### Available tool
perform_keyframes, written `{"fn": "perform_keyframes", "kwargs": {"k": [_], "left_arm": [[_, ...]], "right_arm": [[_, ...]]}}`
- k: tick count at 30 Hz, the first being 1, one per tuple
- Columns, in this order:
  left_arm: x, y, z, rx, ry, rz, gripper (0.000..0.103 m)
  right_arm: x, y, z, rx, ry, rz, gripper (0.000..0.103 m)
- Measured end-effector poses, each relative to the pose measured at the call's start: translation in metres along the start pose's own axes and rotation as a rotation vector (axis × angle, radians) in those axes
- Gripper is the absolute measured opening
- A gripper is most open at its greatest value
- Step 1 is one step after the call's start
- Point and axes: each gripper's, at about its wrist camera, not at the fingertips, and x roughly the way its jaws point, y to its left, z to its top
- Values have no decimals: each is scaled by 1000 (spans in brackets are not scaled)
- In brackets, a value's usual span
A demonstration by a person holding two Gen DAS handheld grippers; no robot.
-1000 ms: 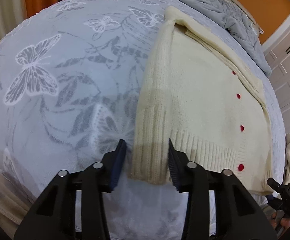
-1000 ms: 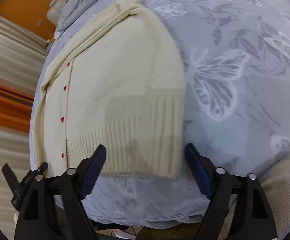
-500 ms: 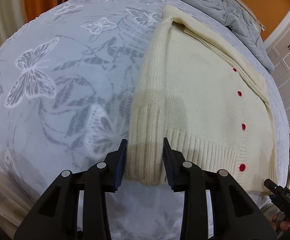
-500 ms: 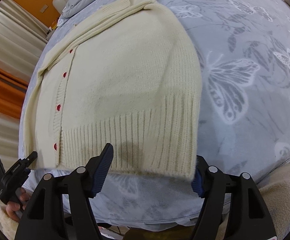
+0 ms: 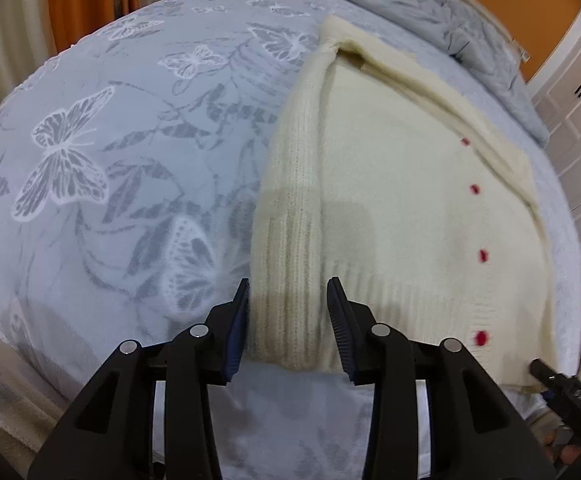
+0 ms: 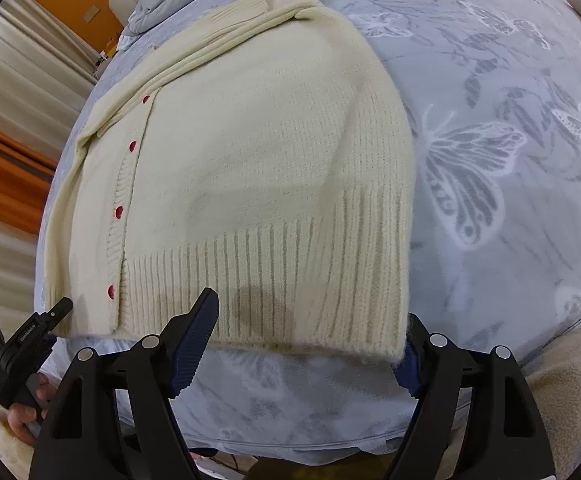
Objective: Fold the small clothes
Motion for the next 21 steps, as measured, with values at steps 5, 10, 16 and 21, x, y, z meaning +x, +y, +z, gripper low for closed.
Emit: {"fn": "perform_keyframes", "kwargs": {"k": [5,10,16,21], "left_arm": [[-2,9,4,-96,5,-92,48],[5,14,3,-140,25,-96,53],[3,7,0,-71,22,-65,46],[4,5,0,-51,23,-52,64]], "right_arm": [[-2,-9,2,60,-9,55,77],[-3,-12,3,78,-10,72,76],[-3,-8,1,53,-13,47,77],[-3,-7,0,43,-15,38,77]]}}
